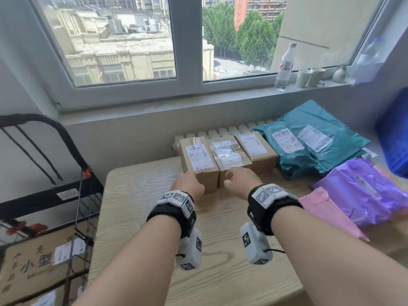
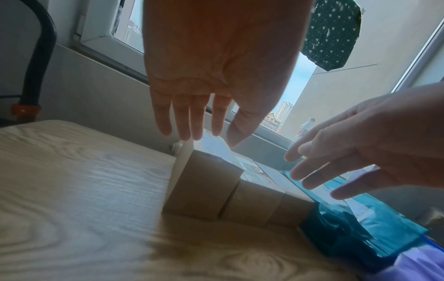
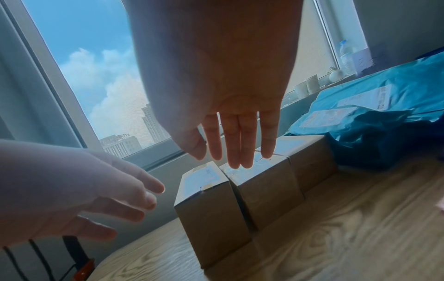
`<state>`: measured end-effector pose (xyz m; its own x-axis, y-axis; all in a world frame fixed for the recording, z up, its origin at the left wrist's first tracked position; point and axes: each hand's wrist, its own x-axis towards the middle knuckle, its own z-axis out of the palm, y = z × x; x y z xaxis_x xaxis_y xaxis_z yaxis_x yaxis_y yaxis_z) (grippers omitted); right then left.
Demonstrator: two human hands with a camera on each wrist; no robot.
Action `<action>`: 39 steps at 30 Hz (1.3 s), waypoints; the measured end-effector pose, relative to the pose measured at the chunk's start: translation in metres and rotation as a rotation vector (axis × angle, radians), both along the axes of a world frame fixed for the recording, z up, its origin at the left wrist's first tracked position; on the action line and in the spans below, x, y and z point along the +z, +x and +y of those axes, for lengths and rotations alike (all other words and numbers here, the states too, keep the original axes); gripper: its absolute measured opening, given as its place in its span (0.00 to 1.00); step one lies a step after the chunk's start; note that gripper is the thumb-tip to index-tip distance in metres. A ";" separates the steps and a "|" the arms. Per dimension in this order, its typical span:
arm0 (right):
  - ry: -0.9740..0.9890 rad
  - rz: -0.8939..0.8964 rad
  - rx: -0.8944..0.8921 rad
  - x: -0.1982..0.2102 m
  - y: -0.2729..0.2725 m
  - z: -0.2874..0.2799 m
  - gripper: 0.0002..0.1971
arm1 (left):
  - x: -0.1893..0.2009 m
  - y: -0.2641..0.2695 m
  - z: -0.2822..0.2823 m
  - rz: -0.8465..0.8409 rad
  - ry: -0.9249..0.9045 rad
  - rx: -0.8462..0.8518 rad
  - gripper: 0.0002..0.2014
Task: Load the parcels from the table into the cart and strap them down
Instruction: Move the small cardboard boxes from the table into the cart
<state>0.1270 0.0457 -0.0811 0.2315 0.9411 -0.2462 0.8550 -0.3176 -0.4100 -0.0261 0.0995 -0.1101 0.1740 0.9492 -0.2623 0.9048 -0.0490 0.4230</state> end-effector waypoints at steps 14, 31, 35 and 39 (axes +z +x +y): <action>-0.071 -0.034 0.022 -0.027 0.006 0.140 0.20 | -0.024 0.016 0.137 -0.111 -0.048 0.195 0.23; -0.094 0.342 -0.090 -0.059 -0.007 0.150 0.11 | -0.074 0.006 0.148 -0.412 -0.315 0.350 0.32; -0.061 0.395 -0.072 -0.052 -0.023 0.138 0.16 | -0.070 -0.014 0.135 -0.440 -0.331 0.410 0.46; -0.015 0.570 -0.095 -0.045 -0.037 0.118 0.21 | -0.050 -0.034 0.105 -0.437 -0.285 0.468 0.45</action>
<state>0.0897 0.1635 -0.1259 0.1415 0.9181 -0.3703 0.4681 -0.3917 -0.7922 -0.0597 0.2050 -0.1599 -0.0898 0.8549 -0.5110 0.5482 0.4708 0.6913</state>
